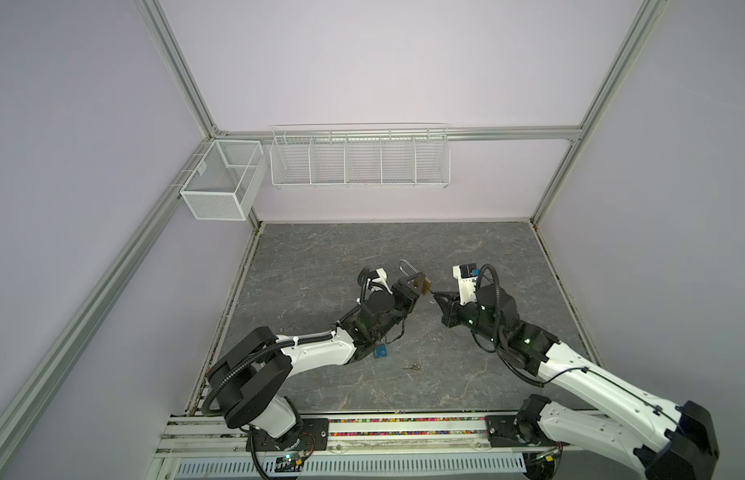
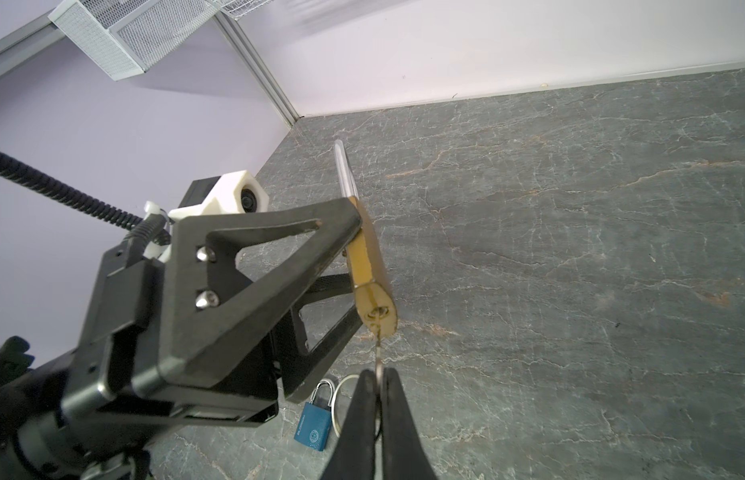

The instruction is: Unlock with the key

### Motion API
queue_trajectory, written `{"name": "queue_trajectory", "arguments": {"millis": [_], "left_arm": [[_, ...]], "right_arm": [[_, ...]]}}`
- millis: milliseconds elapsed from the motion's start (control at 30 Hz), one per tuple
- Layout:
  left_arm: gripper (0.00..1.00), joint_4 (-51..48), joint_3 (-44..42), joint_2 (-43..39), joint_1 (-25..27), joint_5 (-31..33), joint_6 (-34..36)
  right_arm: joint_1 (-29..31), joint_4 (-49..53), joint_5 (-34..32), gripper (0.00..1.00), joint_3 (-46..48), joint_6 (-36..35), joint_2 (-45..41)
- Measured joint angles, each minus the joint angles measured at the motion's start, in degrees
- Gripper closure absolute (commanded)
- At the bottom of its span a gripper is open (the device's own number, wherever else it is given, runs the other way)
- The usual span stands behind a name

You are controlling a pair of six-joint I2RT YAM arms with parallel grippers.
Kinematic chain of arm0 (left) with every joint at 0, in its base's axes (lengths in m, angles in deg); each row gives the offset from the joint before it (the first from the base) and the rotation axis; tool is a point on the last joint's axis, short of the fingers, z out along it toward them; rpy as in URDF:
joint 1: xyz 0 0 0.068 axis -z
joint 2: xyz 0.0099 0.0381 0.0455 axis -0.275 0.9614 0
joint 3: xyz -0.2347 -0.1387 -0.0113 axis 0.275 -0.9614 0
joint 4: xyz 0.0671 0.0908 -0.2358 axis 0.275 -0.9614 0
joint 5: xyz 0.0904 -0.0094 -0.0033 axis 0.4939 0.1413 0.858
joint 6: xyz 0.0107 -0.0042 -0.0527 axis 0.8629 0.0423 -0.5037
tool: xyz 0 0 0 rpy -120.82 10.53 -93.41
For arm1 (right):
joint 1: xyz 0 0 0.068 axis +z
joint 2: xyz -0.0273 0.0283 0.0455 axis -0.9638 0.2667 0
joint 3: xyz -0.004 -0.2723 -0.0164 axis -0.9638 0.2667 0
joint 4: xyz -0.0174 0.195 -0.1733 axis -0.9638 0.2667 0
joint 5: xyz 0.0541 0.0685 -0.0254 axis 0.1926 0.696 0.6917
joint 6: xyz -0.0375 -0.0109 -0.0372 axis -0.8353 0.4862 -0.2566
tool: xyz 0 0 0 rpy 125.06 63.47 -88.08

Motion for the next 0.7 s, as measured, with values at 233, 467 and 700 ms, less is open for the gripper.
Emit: {"name": "queue_trajectory", "arguments": {"millis": [233,467,700], "left_arm": [[1.00,1.14,0.00,0.74,0.00,2.23,-0.09],[1.00,2.67,0.26,2.05,-0.02,2.82,-0.28],[1.00,4.96,0.20,1.99,0.24,2.03,-0.68]], "right_arm": [[0.66,-2.78,-0.83,0.94,0.11,1.88,1.97],[1.46,-3.61,-2.71,0.94,0.11,2.05,2.75],[1.86,-2.80,-4.59,0.94,0.11,1.16,0.44]]}}
